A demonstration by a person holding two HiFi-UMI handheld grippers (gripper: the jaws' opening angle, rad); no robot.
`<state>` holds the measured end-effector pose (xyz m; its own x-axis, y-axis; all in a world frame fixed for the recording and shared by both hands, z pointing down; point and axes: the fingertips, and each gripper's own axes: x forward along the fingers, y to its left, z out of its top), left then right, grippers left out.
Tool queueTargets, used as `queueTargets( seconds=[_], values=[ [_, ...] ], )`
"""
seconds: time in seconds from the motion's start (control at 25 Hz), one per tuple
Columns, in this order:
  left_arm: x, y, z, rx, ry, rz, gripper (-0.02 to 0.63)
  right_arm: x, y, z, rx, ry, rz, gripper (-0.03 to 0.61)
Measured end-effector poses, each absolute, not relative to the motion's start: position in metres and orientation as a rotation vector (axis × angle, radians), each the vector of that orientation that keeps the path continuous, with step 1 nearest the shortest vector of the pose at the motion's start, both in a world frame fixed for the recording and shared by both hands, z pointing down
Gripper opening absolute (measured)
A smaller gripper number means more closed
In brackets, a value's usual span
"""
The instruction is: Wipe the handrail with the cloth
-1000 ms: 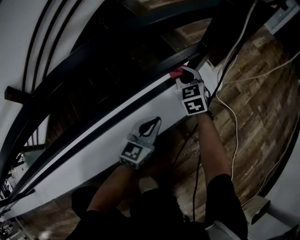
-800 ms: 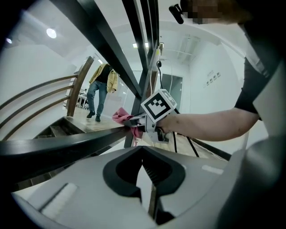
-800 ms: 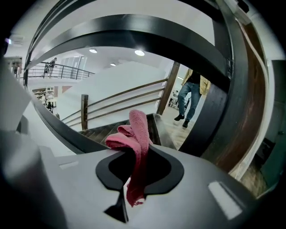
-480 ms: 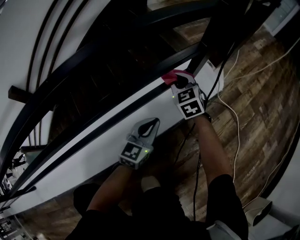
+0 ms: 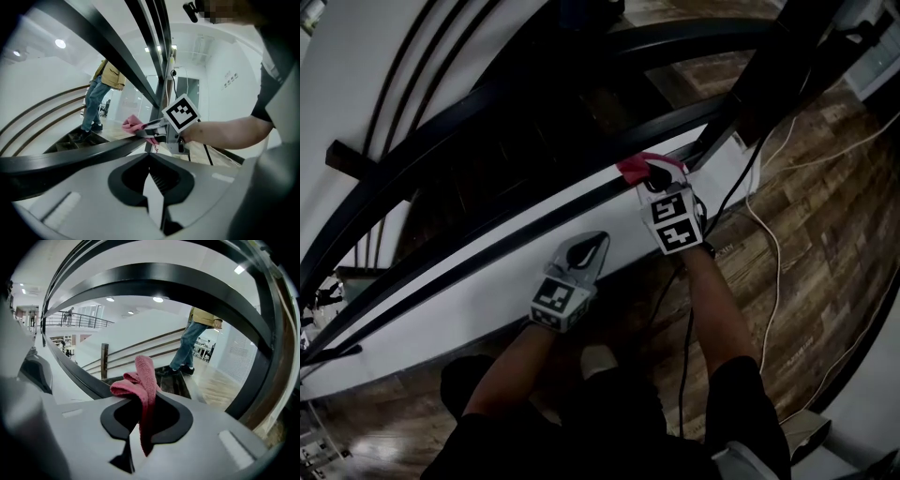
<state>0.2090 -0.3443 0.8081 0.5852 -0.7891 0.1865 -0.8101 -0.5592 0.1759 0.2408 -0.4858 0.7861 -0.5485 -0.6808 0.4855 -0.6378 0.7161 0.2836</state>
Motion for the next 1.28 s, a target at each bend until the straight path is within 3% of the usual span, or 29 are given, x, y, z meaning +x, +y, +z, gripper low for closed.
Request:
queueTargets(
  seconds=[1.28],
  values=[
    [0.056, -0.28, 0.791, 2.355, -1.549, 0.075, 0.0, 0.101, -0.366, 0.804, 0.711, -2.424, -0.047, 0.051]
  ],
)
